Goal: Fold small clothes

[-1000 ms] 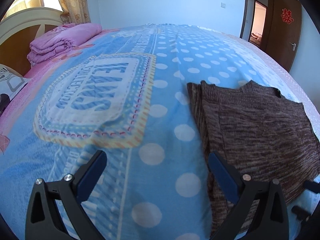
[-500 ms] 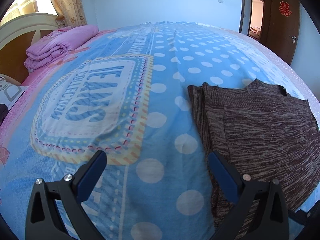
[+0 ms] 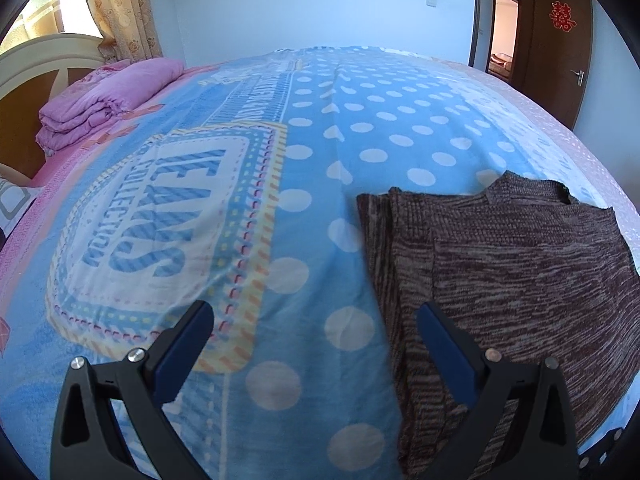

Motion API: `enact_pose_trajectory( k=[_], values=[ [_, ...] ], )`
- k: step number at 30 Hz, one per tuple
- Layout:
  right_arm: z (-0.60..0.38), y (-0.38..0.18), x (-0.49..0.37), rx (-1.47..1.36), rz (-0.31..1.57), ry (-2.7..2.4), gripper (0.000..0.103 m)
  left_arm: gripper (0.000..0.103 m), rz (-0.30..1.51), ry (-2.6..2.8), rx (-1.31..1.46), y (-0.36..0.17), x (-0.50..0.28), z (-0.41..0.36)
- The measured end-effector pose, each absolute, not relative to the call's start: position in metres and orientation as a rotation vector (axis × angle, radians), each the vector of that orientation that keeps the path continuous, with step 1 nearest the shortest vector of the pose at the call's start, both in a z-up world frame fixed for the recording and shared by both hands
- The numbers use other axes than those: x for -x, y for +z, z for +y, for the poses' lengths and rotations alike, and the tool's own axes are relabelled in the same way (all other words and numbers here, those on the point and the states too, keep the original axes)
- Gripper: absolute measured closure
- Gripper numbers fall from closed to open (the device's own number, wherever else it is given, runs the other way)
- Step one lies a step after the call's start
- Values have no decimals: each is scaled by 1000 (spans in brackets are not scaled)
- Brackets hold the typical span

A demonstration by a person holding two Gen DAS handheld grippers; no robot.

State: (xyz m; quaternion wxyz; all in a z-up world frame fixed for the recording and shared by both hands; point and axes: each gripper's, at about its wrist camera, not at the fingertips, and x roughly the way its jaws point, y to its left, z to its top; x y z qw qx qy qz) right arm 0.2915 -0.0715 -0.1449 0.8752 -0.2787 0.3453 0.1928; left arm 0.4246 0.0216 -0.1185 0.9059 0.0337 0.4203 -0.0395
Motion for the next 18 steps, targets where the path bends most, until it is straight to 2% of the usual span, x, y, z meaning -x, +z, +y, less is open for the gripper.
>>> enact_pose_trajectory(
  k=[16,18],
  values=[
    [-64,-151,-300,592,696,363,54,0,919,-169,-52,-135,-458,-4],
    [-64,-151,-300,591,693,361,54,3,923,-193,-24,-137,-464,-4]
  ],
)
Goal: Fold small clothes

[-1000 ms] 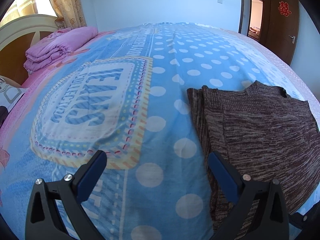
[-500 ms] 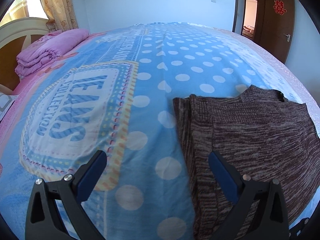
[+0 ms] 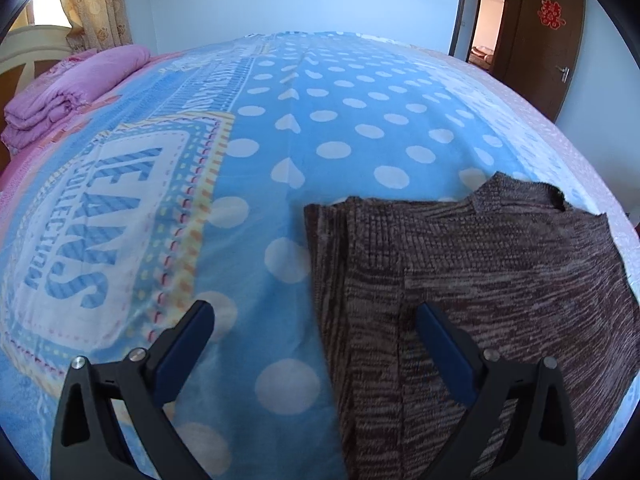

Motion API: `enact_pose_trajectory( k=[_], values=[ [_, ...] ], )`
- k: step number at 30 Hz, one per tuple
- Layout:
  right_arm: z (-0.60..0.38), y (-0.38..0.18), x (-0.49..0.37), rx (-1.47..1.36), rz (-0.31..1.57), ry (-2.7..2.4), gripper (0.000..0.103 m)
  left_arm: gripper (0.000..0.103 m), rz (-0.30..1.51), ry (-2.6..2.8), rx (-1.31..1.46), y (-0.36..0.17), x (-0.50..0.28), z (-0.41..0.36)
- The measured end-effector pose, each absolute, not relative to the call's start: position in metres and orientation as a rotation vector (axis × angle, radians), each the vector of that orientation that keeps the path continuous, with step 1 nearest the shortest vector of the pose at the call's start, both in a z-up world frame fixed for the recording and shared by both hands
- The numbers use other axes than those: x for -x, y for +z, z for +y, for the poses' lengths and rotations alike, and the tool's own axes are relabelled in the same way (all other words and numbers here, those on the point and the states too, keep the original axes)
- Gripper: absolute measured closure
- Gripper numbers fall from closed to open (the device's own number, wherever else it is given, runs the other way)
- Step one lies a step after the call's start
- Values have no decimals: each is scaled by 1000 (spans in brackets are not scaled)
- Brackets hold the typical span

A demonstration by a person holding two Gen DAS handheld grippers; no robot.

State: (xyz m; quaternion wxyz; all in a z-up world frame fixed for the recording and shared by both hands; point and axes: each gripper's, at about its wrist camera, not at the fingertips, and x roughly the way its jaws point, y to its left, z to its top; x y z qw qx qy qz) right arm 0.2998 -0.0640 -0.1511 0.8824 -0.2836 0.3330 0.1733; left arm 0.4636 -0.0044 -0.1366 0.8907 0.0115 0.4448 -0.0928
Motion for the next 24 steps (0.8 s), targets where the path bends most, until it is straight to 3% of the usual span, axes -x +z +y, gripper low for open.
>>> enact_pose_trajectory(
  k=[8,13,16,19,21,24],
  values=[
    [-56,-151,-288,619,666,332,54,34,953,-295,53,-140,-487,-9],
    [-42,-151,-275,657,647,314,56,38,962,-319,111,-145,-494,-6],
    [-30,-150,-266,692,633,307,62,40,964,-331,116,-146,-496,-7],
    [-18,-151,-258,734,625,314,81,64,964,-380,123,-144,-495,-9],
    [-13,-153,-255,753,620,319,92,71,948,-389,89,-143,-493,-14],
    [-14,-150,-254,725,630,331,95,81,916,-384,77,-143,-488,-17]
  ],
)
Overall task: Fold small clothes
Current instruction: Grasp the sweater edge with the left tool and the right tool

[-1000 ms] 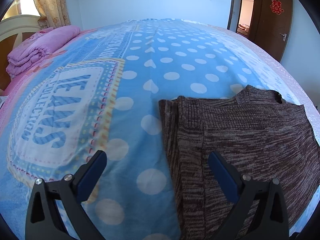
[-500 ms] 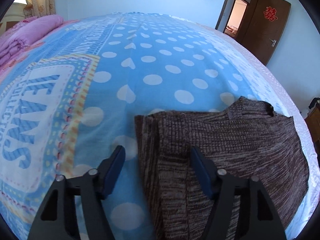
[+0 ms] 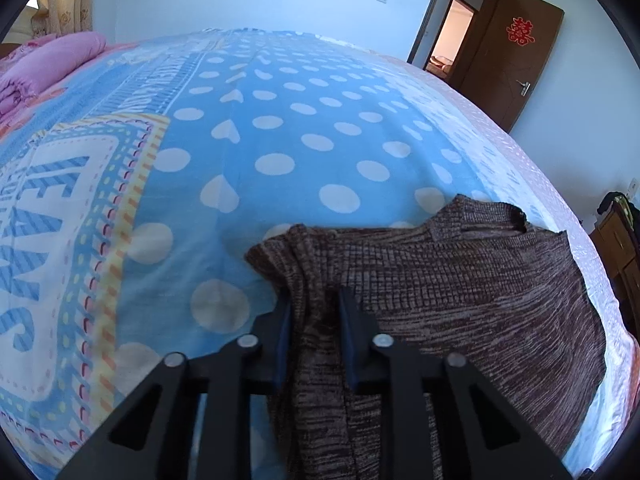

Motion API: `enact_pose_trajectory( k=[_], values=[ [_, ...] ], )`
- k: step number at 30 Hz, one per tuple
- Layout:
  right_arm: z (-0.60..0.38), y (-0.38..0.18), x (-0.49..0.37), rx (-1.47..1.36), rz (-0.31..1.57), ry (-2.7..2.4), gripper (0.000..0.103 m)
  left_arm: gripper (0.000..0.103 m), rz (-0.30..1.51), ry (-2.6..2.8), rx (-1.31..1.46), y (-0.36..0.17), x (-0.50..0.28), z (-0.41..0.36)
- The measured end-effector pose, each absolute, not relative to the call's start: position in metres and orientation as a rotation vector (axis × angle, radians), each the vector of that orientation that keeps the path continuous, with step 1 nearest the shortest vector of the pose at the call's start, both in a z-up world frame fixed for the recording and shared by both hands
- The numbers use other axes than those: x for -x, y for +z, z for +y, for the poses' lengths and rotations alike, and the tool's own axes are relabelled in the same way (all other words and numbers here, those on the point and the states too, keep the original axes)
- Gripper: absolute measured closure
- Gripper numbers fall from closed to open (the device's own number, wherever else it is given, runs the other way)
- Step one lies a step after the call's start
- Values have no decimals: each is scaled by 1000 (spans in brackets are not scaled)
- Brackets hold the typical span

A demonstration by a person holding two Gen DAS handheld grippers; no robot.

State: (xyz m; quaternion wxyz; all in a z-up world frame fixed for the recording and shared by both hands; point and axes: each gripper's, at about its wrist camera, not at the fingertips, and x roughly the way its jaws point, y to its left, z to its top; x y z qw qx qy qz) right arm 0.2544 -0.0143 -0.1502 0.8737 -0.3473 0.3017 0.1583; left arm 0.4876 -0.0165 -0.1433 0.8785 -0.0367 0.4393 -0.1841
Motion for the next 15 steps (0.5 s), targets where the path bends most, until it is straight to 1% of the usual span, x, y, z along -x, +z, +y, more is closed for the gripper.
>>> enact_pose_trajectory(
  k=[1,2,8,11,15],
  values=[
    [-16,-148,-255,706,632,338,95,85,910,-382,81,-143,-487,-15],
    [-17,-146,-255,689,633,344,95,86,909,-384,88,-143,-486,-14],
    [-19,-139,-247,664,585,351,95,89,946,-385,116,-141,-490,-9],
    [-33,-127,-245,589,547,363,96,91,960,-386,112,-138,-491,-10],
    [-44,-120,-249,517,554,373,96,92,980,-399,133,-131,-491,-6]
  ],
)
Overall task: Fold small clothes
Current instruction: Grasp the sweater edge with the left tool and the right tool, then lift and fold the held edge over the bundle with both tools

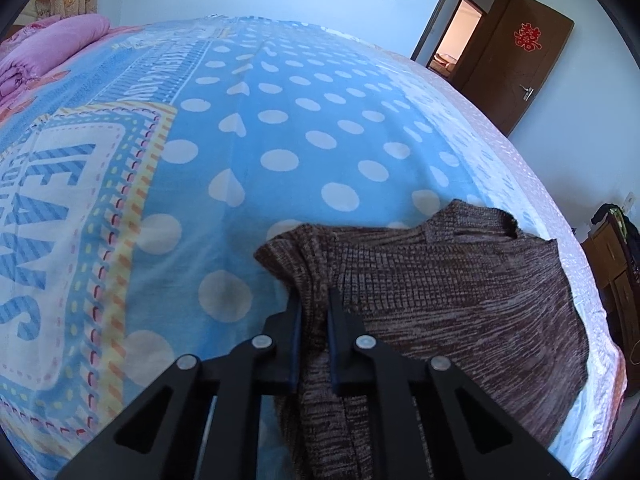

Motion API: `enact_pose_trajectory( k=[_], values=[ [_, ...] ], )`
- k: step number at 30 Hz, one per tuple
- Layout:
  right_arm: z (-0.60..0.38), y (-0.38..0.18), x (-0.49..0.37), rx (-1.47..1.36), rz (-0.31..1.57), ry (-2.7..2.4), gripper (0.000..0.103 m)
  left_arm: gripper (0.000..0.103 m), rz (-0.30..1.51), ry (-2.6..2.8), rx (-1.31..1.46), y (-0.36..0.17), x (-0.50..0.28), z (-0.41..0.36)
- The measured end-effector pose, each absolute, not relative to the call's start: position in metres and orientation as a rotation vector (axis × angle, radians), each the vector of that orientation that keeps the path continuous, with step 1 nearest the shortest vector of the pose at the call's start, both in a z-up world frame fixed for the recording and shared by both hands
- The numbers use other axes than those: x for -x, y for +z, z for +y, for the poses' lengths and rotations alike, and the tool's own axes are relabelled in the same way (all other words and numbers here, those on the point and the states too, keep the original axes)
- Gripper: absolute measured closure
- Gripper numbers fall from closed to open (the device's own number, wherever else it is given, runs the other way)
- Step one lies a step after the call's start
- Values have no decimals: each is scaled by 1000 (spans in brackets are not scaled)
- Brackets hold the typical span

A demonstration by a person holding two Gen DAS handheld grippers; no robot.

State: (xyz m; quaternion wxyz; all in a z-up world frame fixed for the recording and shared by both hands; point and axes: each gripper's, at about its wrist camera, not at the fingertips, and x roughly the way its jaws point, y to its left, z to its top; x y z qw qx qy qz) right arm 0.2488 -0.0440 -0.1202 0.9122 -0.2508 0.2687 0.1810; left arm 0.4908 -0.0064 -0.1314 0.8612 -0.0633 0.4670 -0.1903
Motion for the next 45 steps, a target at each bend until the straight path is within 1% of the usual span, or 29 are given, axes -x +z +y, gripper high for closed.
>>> enact_pose_trajectory(
  k=[9,25,36,45],
  values=[
    [-72,-110,-269,384,590,403,96,92,980,-423,166,-111,-488,-5],
    [-128,-101,-288,135,640,430,96,93,881,-378,77,-72,-472,-30],
    [-179,-90,-295,-8,634,414,96,93,824,-415,46,-35,-459,-70],
    [-216,-76,-279,-135,631,379,96,93,815,-460,49,-18,-453,-111]
  ],
)
